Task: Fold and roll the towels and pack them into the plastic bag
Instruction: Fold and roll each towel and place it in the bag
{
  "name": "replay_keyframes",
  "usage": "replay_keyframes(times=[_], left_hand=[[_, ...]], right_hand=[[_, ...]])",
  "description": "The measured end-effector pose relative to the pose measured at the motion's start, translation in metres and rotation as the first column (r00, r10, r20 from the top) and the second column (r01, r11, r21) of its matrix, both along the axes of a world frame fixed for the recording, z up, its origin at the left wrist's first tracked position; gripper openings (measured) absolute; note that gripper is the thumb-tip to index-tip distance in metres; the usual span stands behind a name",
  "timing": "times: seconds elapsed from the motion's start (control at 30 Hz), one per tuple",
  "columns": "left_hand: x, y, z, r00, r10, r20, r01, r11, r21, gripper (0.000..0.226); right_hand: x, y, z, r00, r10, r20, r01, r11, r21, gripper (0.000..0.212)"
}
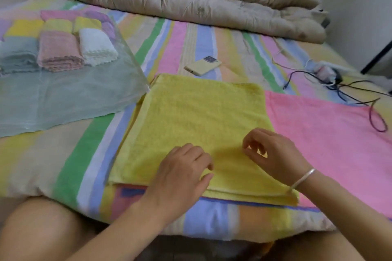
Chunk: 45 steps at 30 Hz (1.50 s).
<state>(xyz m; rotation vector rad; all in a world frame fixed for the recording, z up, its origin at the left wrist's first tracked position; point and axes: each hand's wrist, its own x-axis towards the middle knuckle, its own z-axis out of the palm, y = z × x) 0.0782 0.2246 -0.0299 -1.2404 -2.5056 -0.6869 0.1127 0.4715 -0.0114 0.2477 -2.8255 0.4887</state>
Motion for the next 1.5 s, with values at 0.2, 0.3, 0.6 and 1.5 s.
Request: replay_keyframes(times=[0.2, 0.3, 0.6, 1.5], left_hand=[[0.008, 0.017, -0.015, 0.988, -0.155, -0.026, 0.151, 0.982, -0.110, 0.024], [0.008, 0.017, -0.010, 0.975, -0.208, -0.077, 0.195, 0.970, -0.142, 0.018], [0.015, 0.021, -0.002, 0.966, -0.251, 0.056, 0.257, 0.946, -0.196, 0.026], [0.011, 0.199, 0.026, 0.683, 0.311, 0.661, 0.041, 0.887, -0.459, 0.032]], right_hand=[[0.094, 0.040, -0.017, 1.000, 0.001, 0.022, 0.002, 0.989, -0.145, 0.030], [0.104, 0.045, -0.023, 0.999, 0.033, -0.038, -0.039, 0.988, -0.147, 0.021], [0.108, 0.052, -0.015, 0.998, 0.060, 0.023, -0.053, 0.976, -0.212, 0.017], [-0.174, 0.116, 0.004, 0.727, -0.290, 0.622, 0.686, 0.308, -0.659, 0.030]])
